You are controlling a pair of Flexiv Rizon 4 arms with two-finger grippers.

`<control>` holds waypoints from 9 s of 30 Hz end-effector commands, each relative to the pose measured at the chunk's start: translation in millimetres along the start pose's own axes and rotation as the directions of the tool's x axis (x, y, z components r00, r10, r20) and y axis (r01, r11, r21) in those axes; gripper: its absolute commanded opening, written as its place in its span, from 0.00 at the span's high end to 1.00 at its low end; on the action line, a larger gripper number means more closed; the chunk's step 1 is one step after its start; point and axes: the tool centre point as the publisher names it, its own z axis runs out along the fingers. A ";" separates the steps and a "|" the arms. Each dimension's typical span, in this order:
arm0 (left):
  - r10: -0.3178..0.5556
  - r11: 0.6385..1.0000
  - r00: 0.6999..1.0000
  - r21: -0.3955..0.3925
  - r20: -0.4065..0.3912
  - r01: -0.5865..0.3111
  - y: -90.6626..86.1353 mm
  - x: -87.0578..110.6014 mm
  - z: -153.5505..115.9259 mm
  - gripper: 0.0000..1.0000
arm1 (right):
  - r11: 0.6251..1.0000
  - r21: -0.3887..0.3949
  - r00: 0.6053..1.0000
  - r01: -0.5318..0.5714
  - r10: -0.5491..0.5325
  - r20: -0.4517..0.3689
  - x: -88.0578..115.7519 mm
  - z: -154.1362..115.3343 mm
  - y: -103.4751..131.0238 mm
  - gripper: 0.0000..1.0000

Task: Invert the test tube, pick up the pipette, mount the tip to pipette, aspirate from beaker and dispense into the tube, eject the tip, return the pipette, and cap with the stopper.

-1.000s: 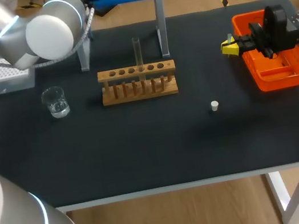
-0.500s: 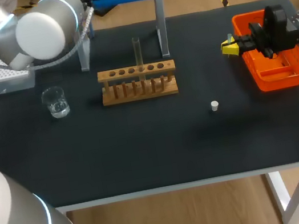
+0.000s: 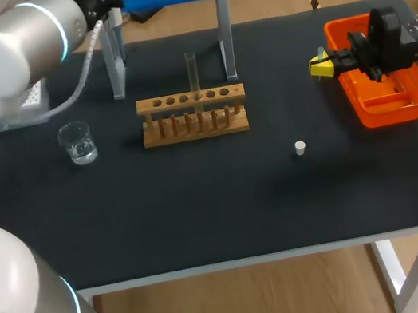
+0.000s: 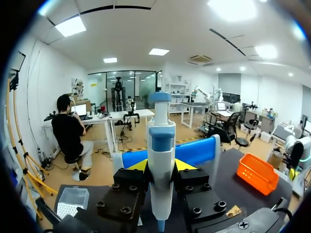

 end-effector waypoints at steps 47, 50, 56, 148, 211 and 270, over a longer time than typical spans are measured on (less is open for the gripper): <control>0.093 0.995 0.904 0.080 -0.417 -0.065 -14.9 78.9 -90.6 1.00 | 1.000 0.002 1.000 0.000 0.000 -0.001 0.2 -0.8 0.3 1.00; 0.102 0.992 0.881 0.114 -0.462 -0.055 -13.6 83.2 -98.2 1.00 | 1.000 0.002 1.000 0.000 0.000 -0.001 0.2 -0.8 0.3 1.00; 0.137 0.986 0.823 0.159 -0.551 -0.058 -11.5 90.7 -109.7 1.00 | 1.000 0.002 1.000 0.000 0.000 -0.001 0.2 -0.8 0.3 1.00; 0.238 0.970 0.680 0.141 -0.694 -0.196 -16.8 23.6 -107.2 1.00 | 1.000 0.002 1.000 0.000 0.000 -0.001 0.2 -0.8 0.3 1.00; 0.254 0.967 0.316 0.227 -0.914 -0.120 -19.5 136.3 -208.4 1.00 | 1.000 0.002 1.000 0.000 0.000 -0.001 0.2 -0.8 0.3 1.00; 0.284 0.958 0.377 0.272 -0.881 -0.086 -34.5 196.2 -228.7 1.00 | 1.000 0.002 1.000 0.000 0.000 -0.001 0.2 -0.8 0.3 1.00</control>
